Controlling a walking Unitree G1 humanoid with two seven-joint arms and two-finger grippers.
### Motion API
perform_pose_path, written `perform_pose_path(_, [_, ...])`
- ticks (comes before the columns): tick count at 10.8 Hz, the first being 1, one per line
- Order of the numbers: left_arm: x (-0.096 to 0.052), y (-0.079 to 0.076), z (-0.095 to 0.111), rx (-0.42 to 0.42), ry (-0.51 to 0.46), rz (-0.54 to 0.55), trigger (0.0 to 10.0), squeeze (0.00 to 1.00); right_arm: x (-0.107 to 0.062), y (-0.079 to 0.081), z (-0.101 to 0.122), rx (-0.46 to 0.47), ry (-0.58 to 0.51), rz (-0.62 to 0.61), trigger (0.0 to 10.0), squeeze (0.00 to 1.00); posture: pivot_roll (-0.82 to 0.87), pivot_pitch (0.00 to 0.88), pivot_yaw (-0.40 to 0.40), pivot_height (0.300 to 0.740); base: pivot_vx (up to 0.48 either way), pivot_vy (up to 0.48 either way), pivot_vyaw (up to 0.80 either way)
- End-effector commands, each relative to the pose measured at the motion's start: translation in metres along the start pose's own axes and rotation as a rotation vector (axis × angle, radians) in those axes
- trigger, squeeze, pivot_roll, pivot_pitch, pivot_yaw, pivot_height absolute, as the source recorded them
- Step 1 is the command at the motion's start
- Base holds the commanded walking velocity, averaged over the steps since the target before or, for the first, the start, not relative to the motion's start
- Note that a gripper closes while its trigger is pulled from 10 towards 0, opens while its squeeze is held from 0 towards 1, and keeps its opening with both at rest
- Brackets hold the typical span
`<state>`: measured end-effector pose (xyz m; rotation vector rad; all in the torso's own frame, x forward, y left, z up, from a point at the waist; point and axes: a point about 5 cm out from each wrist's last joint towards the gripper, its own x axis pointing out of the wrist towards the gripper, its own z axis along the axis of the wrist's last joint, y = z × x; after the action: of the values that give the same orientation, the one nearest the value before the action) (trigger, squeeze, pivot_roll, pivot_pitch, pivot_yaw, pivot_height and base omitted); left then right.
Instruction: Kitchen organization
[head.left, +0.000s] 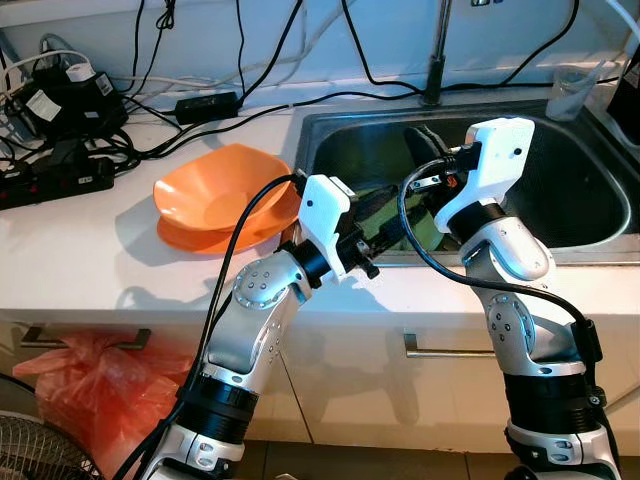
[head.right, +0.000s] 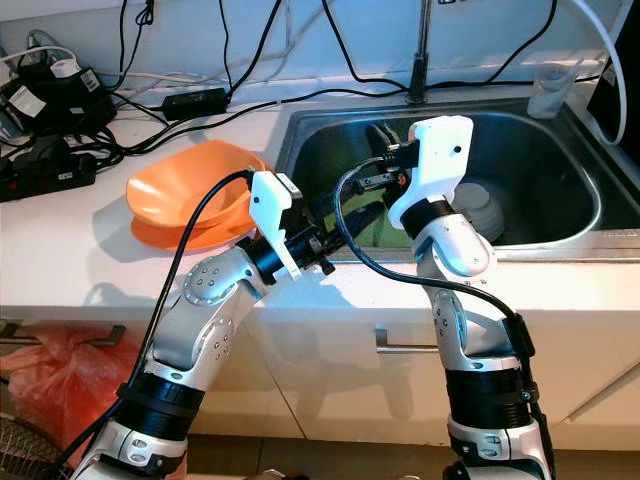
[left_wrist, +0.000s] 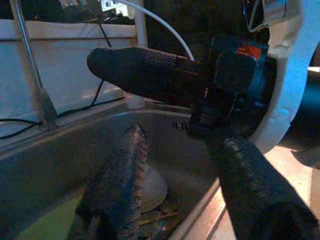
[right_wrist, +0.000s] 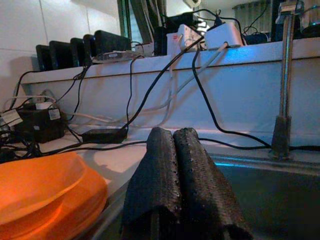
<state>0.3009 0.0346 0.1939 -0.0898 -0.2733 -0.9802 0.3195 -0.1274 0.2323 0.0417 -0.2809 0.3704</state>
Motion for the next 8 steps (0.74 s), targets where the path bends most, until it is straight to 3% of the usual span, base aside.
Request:
perform_pose_path(1, [-0.004,0.001,0.003,-0.006,-0.004,-0.004,10.0,1.00,0.003,0.000,0.004,-0.026,-0.015,0.002,10.0,0.00,-0.15,0.000,0.116,0.740,0.000,0.000,0.00])
perform_pose_path(5, [-0.022,0.002,-0.003,-0.066,0.059,-0.067,10.0,1.00,0.002,-0.008,-0.003,-0.147,0.019,0.012,10.0,0.00,-0.15,0.000,0.113,0.740,0.000,0.000,0.00])
perform_pose_path(8, [-0.033,-0.006,-0.013,-0.095,0.163,-0.196,10.0,1.00,-0.002,-0.024,-0.013,-0.277,0.093,-0.026,10.0,0.00,-0.14,0.000,0.111,0.740,0.000,0.000,0.00])
